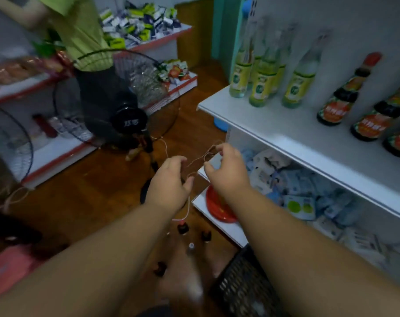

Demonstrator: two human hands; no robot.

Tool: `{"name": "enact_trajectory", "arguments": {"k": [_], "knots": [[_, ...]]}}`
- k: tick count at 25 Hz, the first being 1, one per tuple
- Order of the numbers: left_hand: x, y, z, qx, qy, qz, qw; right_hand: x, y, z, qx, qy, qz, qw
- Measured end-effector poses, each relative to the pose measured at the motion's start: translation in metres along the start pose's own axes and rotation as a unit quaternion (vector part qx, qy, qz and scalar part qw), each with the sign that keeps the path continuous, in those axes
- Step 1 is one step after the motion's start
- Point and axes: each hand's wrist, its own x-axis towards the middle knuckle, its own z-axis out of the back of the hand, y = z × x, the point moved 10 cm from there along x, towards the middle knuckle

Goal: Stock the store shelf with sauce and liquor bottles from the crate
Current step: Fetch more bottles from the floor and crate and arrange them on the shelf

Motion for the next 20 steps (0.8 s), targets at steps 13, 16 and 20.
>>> {"name": "enact_trajectory", "arguments": {"k": [13, 16, 20], "knots": [[-0.046, 0.257, -0.069, 0.051, 0.204, 0.080, 0.974, -0.075, -0.052, -0.246, -0.021, 0.128, -0.107, 0.986], [-0.071, 0.323, -0.131, 0.041, 0.232, 0.149, 0.960, -0.097, -0.108, -0.333, -0.016, 0.202, -0.143, 0.969], [-0.105, 0.409, -0.223, 0.018, 0.245, 0.238, 0.940, -0.129, -0.199, -0.443, -0.025, 0.256, -0.184, 0.949]]}}
